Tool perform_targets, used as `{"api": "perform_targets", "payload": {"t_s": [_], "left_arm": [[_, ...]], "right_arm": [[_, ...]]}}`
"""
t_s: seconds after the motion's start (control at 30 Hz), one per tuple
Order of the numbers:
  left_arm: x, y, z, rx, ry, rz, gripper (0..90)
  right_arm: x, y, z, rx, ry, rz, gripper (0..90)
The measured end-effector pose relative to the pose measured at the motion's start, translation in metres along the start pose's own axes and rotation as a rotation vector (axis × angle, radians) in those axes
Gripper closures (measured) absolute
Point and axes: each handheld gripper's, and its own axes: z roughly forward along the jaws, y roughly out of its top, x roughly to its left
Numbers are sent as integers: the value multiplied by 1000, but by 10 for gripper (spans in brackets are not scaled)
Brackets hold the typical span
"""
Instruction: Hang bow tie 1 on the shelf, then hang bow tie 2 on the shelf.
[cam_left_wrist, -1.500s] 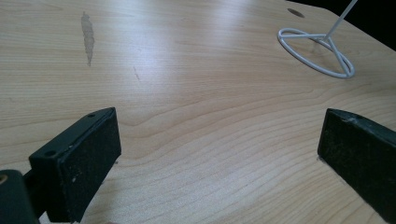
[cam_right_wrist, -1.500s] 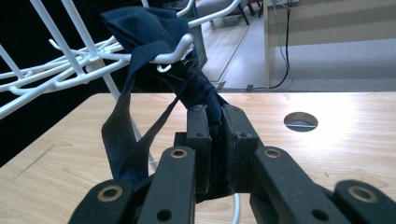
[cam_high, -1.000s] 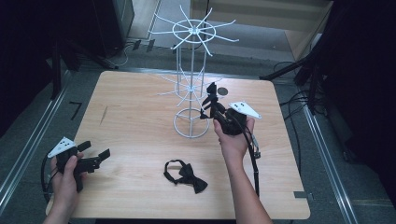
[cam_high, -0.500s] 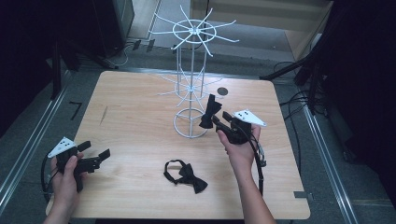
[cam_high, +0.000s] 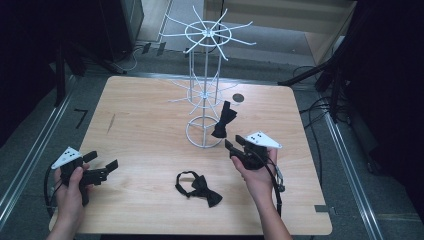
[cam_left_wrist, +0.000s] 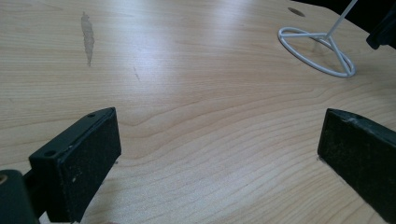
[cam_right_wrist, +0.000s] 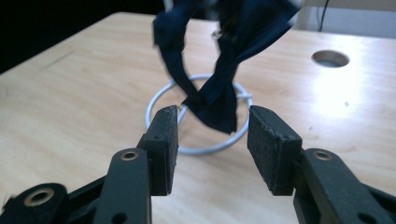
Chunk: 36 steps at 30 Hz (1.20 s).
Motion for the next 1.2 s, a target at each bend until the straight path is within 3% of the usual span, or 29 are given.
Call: {"api": "perform_targets", "payload": {"t_s": [0.57, 1.2], "left_arm": [[0, 0, 0, 3, -1, -1, 0], [0, 0, 0, 3, 1, -3, 0]], "right_arm": [[24, -39, -11, 104, 84, 10, 537], [51, -63, -12, 203, 179, -51, 541]]}}
